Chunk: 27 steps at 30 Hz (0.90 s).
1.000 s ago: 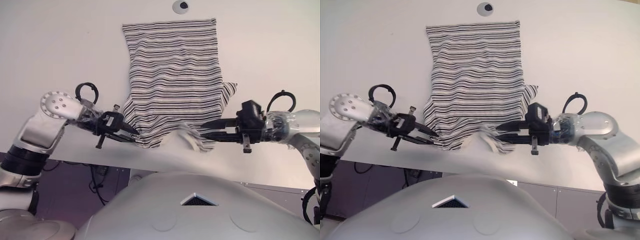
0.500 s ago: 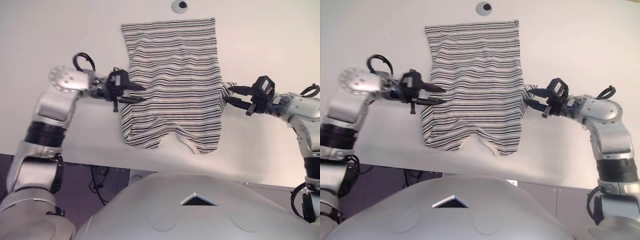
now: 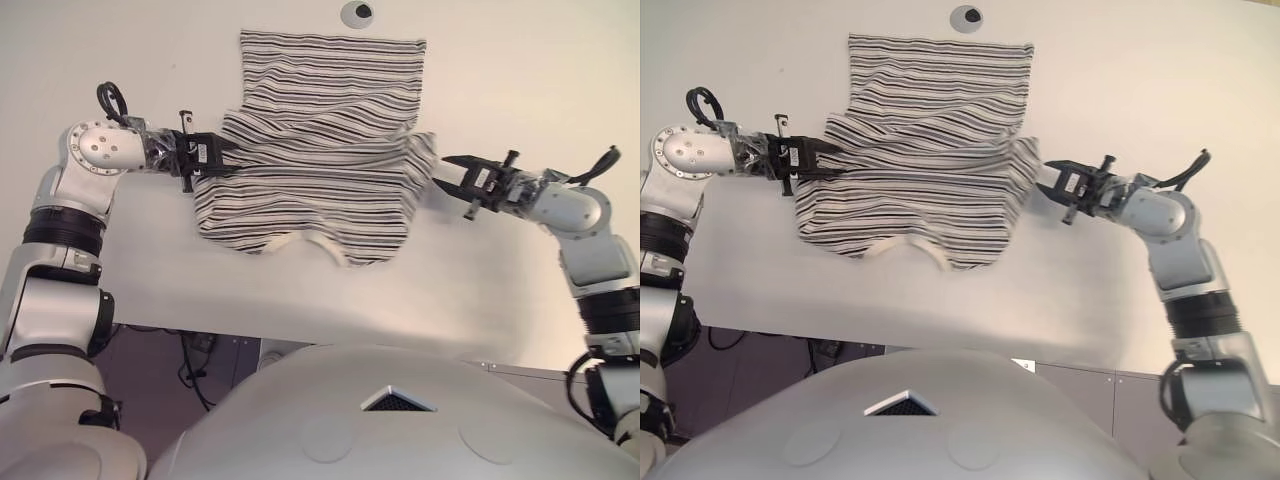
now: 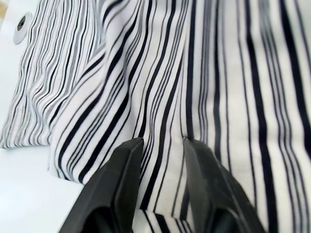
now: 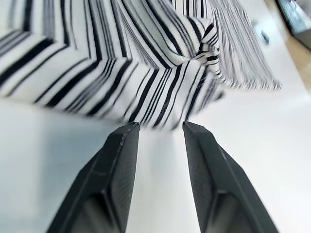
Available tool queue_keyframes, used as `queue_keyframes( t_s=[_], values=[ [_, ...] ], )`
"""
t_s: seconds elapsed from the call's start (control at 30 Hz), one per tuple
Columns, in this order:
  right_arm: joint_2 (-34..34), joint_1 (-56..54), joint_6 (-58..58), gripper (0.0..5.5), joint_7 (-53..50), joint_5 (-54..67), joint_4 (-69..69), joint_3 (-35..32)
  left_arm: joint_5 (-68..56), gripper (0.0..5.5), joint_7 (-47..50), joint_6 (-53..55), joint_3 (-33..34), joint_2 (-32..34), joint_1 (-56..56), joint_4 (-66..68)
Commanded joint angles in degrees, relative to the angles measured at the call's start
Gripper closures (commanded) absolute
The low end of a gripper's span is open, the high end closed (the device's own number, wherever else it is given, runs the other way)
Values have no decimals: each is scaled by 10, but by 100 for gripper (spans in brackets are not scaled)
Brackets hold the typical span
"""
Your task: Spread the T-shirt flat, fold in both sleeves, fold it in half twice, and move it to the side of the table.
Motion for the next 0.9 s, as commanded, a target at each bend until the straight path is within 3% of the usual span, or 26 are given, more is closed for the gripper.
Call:
queue_keyframes(
  t_s=[0.03,0.17,0.3,0.5,0.63,0.73,0.83,0.9],
  values=[
    [41,2,0,388,-6,20,-17,2,7,402,-30,21,-12,-23,33,-6],
    [45,3,36,388,1,34,-9,-7,9,402,-28,23,0,-18,27,1],
    [51,-17,49,388,1,-7,37,27,-30,402,-52,46,28,-10,21,-28],
    [-15,-17,59,388,61,-34,38,48,-159,402,-127,195,105,-4,-20,-138],
    [-133,70,159,388,171,46,-92,-10,-191,402,-97,267,154,-8,-37,-160],
    [-183,98,202,388,200,77,-135,-55,-186,402,-87,278,168,5,17,-170],
    [-182,94,226,388,193,106,-162,-96,-222,402,-109,323,200,29,111,-201],
    [-132,73,245,388,165,151,-176,-122,-230,402,-112,338,214,32,133,-189]
  ],
)
